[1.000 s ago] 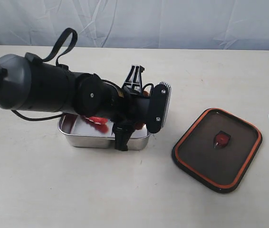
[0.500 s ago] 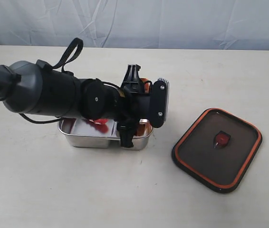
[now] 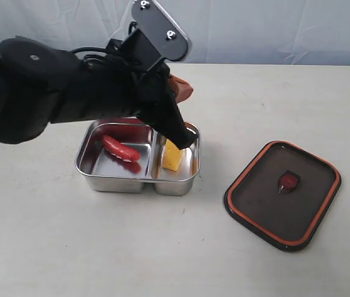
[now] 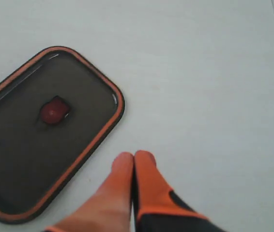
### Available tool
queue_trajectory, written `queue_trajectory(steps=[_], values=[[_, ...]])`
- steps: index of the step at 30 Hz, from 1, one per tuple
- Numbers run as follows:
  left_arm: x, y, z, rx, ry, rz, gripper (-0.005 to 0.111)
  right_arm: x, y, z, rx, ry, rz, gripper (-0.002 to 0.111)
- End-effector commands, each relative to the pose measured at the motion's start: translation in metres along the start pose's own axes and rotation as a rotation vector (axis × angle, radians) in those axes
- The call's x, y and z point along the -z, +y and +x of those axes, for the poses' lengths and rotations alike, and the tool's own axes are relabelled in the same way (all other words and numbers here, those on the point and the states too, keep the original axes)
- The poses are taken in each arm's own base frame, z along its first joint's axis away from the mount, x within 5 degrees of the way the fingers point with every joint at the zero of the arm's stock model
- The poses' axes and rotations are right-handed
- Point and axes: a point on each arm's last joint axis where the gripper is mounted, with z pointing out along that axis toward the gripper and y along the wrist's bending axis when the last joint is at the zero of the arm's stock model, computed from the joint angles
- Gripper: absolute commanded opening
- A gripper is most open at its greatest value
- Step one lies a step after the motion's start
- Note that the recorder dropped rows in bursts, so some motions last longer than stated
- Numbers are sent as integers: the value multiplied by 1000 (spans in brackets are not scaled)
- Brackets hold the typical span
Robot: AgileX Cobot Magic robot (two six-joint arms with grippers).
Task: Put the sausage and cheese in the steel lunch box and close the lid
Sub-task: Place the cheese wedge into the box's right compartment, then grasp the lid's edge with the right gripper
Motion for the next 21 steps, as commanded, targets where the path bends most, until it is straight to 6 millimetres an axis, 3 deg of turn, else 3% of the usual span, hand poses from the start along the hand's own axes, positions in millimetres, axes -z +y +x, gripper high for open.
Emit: queue_trajectory(steps=[1, 6, 9, 14, 21], values=[[24, 3, 11, 135, 4, -50, 0, -9, -15, -27, -89, -53, 41, -1], [39, -1, 30, 193, 37, -51, 0, -29, -30, -53, -116, 29, 14, 2], [44, -4, 42, 208, 65, -46, 0, -58, -34, -62, -126, 145, -35, 17], [46, -9, 59, 207, 113, -38, 0, -113, -29, -64, -116, 320, -115, 37], [46, -11, 68, 205, 139, -34, 0, -178, -7, -55, -117, 429, -188, 37]])
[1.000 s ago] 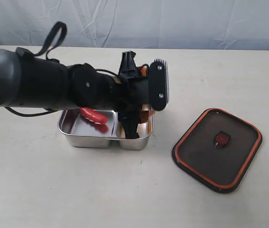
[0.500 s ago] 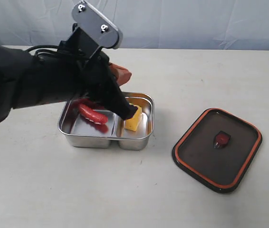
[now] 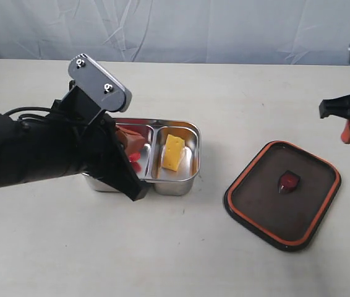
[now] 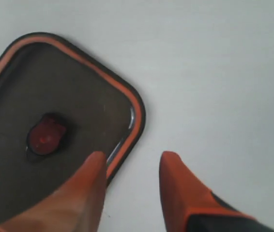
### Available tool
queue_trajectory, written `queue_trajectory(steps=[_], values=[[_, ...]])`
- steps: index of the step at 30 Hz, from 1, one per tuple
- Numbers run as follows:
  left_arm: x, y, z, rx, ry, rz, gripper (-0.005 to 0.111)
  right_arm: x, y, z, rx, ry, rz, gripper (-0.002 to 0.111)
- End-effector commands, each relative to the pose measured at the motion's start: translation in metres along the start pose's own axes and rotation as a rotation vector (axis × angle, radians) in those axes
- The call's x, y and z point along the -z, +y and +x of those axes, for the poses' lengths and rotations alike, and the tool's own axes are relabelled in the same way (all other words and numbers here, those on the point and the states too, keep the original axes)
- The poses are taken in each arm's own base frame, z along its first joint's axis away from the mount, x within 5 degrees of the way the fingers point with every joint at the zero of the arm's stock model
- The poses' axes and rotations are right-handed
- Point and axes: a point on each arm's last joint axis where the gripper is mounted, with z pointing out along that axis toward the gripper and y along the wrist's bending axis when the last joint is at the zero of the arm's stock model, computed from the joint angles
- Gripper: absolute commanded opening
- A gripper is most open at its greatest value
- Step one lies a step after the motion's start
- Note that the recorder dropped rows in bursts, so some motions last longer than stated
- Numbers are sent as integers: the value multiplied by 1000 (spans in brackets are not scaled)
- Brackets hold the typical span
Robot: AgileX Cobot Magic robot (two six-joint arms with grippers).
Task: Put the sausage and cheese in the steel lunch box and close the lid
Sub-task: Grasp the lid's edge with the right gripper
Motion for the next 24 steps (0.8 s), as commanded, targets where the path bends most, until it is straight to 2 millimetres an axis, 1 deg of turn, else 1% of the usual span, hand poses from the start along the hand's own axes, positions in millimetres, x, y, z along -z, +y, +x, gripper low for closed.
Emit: queue_trajectory(steps=[1, 2, 6, 10, 14, 24], values=[[1, 1, 2, 25, 4, -11, 0, -32, 4, -10, -3, 29, -29, 37], [1, 1, 2, 25, 4, -11, 0, -40, 5, -10, -2, 46, -28, 37], [1, 1, 2, 25, 4, -11, 0, -59, 3, -13, -10, 97, -21, 37], [1, 1, 2, 25, 4, -11, 0, -72, -7, -15, -51, 113, -21, 37], [1, 2, 2, 25, 4, -12, 0, -76, -17, -15, -84, 128, -24, 37], [1, 2, 2, 25, 4, -12, 0, -76, -16, -17, -72, 100, -45, 37]])
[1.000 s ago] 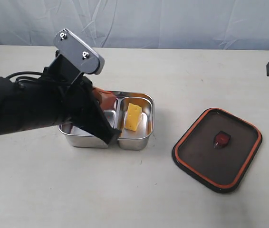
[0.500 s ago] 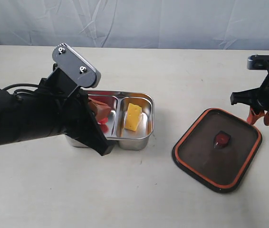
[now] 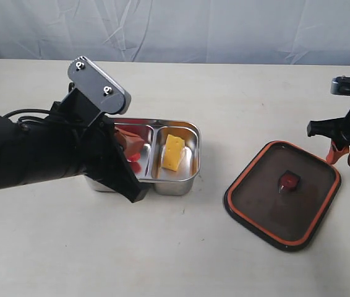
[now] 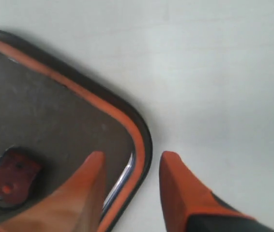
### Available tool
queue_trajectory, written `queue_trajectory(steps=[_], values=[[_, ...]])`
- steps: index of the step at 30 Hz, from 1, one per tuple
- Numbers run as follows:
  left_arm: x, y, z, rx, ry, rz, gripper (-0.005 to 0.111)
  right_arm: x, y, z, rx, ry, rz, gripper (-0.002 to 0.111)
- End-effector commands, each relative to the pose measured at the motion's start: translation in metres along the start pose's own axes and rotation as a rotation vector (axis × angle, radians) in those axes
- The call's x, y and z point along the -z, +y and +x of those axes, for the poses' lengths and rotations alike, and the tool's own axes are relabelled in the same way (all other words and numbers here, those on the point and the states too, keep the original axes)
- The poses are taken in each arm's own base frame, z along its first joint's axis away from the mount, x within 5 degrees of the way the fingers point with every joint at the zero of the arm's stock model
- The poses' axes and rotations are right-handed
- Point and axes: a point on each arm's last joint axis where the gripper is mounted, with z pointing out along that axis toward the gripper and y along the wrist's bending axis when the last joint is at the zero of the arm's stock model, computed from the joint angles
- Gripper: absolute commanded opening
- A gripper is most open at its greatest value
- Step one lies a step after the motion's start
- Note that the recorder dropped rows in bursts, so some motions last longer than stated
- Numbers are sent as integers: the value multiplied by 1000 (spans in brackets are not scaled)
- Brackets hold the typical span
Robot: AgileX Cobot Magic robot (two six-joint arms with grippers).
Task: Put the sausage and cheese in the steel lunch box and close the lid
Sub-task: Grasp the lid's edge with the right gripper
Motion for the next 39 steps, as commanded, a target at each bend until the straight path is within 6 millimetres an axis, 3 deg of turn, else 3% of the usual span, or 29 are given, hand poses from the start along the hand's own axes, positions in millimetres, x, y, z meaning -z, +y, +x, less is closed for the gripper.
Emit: queue_trajectory(steps=[1, 16, 23, 39], values=[[2, 1, 0, 25, -2, -9, 0, 1, -1, -3, 3, -25, -6, 37], [2, 1, 0, 25, -2, -9, 0, 0, -1, -3, 2, -21, -6, 37], [2, 1, 0, 25, -2, -9, 0, -24, -1, 0, 0, 59, -1, 37], [2, 1, 0, 25, -2, -9, 0, -45, -2, 1, 8, 97, 8, 37]])
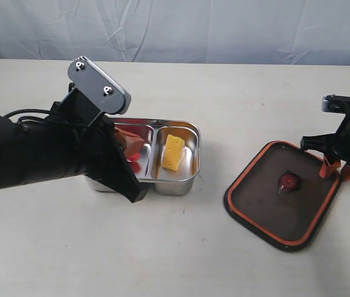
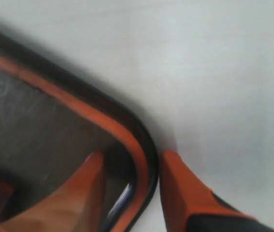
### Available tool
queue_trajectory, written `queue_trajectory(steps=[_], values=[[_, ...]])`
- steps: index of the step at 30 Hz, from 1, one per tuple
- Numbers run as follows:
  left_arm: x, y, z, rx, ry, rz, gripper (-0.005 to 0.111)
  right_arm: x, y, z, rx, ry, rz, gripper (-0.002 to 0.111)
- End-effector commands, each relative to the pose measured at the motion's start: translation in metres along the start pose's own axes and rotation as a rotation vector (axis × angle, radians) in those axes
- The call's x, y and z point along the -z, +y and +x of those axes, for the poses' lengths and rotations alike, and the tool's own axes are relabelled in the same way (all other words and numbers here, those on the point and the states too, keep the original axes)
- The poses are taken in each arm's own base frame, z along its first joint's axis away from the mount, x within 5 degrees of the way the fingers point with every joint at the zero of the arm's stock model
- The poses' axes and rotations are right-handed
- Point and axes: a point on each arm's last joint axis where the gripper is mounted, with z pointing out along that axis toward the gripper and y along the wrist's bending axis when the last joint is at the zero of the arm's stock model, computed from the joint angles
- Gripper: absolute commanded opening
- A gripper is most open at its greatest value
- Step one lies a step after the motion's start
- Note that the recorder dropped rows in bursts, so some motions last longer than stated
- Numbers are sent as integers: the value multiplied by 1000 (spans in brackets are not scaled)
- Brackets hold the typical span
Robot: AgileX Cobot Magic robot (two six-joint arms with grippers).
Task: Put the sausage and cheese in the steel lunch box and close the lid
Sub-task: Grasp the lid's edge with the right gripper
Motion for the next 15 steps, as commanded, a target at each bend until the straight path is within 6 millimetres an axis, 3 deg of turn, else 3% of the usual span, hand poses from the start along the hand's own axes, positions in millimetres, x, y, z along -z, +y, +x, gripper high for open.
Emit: queue_trajectory(steps=[1, 3, 5, 8, 9, 15], values=[[2, 1, 0, 25, -2, -9, 0, -7, -2, 0, 6, 20, 7, 37], [2, 1, 0, 25, -2, -9, 0, -8, -2, 0, 4, 22, 7, 36], [2, 1, 0, 25, -2, -7, 0, -8, -2, 0, 4, 22, 7, 29], [2, -3, 0, 28, -2, 36, 0, -8, -2, 0, 4, 24, 7, 3], [2, -5, 0, 28, -2, 61, 0, -8, -2, 0, 6, 24, 7, 0], [4, -21, 0, 103, 3, 234, 1, -6, -5, 2, 50, 35, 37, 0]])
